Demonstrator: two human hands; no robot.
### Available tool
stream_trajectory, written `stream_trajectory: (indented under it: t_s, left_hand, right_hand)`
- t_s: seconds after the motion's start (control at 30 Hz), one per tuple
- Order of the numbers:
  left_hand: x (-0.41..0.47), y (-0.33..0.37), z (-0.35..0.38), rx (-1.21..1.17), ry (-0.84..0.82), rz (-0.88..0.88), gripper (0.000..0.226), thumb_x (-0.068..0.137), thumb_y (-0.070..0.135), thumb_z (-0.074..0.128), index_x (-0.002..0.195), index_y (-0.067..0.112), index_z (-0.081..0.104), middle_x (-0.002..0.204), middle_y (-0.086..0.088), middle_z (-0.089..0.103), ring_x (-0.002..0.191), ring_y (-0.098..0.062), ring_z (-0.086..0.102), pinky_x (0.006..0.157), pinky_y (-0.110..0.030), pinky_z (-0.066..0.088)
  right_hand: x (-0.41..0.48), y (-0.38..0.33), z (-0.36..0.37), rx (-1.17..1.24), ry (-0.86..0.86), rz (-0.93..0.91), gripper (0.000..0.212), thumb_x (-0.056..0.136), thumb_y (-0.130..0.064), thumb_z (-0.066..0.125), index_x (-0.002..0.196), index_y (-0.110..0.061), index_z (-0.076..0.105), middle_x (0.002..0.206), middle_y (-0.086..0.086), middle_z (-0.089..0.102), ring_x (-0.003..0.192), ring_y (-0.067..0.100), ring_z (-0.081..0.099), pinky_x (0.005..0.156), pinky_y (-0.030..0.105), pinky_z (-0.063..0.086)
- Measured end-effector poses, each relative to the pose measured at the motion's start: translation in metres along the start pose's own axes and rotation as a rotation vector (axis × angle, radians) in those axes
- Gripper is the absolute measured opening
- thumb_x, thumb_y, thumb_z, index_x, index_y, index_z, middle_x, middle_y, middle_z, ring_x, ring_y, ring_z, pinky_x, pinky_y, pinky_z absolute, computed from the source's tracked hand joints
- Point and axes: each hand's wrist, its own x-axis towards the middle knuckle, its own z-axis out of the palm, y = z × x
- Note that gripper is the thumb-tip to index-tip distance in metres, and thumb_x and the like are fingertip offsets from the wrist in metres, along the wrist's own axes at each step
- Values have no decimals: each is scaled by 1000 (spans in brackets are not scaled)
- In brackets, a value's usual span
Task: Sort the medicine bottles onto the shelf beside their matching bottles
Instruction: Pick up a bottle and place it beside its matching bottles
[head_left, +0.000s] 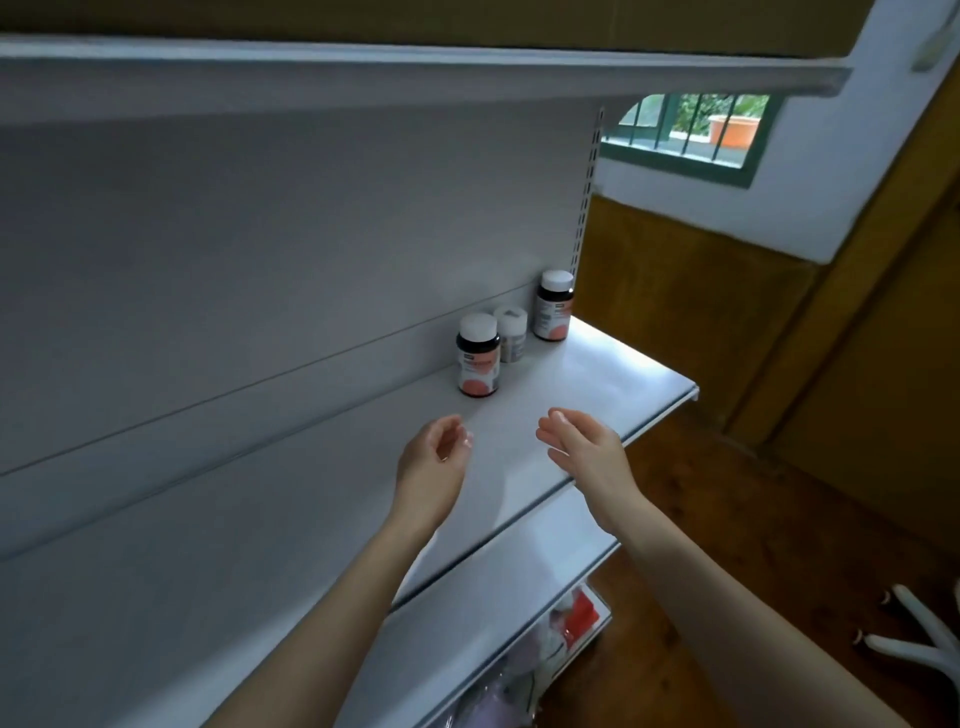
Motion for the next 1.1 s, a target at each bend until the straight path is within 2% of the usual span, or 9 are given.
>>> stream_trajectory:
  t_s: [0.17, 0.3, 0.5, 0.63, 0.77, 0.83, 0.9, 1.0, 1.1]
  left_hand:
    - [56, -10, 18, 88, -4, -31, 37, 90, 11, 50, 126, 3, 48, 128, -13, 56, 112, -18, 54, 91, -21, 36]
    - [98, -22, 26, 172, -11, -78, 41, 90, 6, 47, 131, 2, 42, 136, -15, 49, 124, -25, 48, 102, -28, 34]
    - [150, -23, 43, 178, -49, -138, 52, 87, -2, 46, 137, 3, 33, 142, -15, 41, 129, -28, 43, 108, -34, 32]
    - [171, -37, 49, 183, -109, -125, 43, 79, 4, 60, 121, 11, 51, 125, -7, 60, 115, -20, 57, 100, -39, 46]
    - [164, -31, 51, 147, -91, -88, 32, 81, -2, 58, 113, 4, 56, 115, -4, 63, 105, -15, 59, 79, -8, 47]
    - [158, -28, 52, 105, -36, -65, 28, 83, 0, 59, 111, -2, 58, 110, -9, 64, 100, -16, 60, 68, -1, 44]
    - [149, -27, 51, 47, 13, -63, 28, 83, 0, 60, 110, -3, 59, 109, -13, 65, 93, -10, 63, 66, 0, 45]
    - [130, -22, 50, -6, 106, -43, 27, 80, 0, 63, 107, 4, 63, 100, -6, 65, 66, 15, 60, 63, 0, 45]
    - [110, -13, 52, -45, 212, -11, 29, 78, 3, 66, 107, 5, 64, 94, -5, 66, 63, 17, 59, 63, 0, 45]
  right_hand:
    - [53, 6, -5, -25, -38, 27, 32, 96, -23, 42, 124, -9, 49, 116, 6, 57, 107, 18, 56, 94, 27, 43]
    - [88, 13, 0, -39, -89, 77, 35, 96, -19, 43, 129, -8, 45, 121, 7, 54, 108, 17, 54, 95, 29, 43]
    - [140, 13, 17, -165, -175, 86, 41, 94, -12, 42, 135, -10, 39, 138, 13, 46, 124, 25, 46, 102, 34, 38]
    - [160, 12, 28, -176, -267, 46, 47, 95, -4, 36, 141, -12, 30, 139, 5, 41, 128, 16, 38, 98, 19, 30]
    - [167, 13, 31, -153, -376, 7, 46, 92, 5, 29, 134, -10, 39, 120, 1, 48, 112, 10, 43, 82, 0, 34]
    - [168, 16, 29, -148, -378, -26, 43, 91, 8, 31, 128, -8, 46, 113, 3, 52, 107, 12, 47, 71, -5, 38]
    - [166, 16, 24, -114, -378, -32, 36, 92, 6, 37, 125, -4, 49, 109, 5, 54, 98, 11, 50, 67, -3, 40]
    - [161, 12, 15, -41, -415, -39, 29, 92, -3, 49, 120, -3, 53, 102, 8, 60, 84, 9, 56, 67, 4, 45]
    - [155, 5, 9, 7, -451, -30, 26, 89, -11, 55, 115, -10, 57, 96, 7, 65, 80, 7, 60, 70, 12, 48]
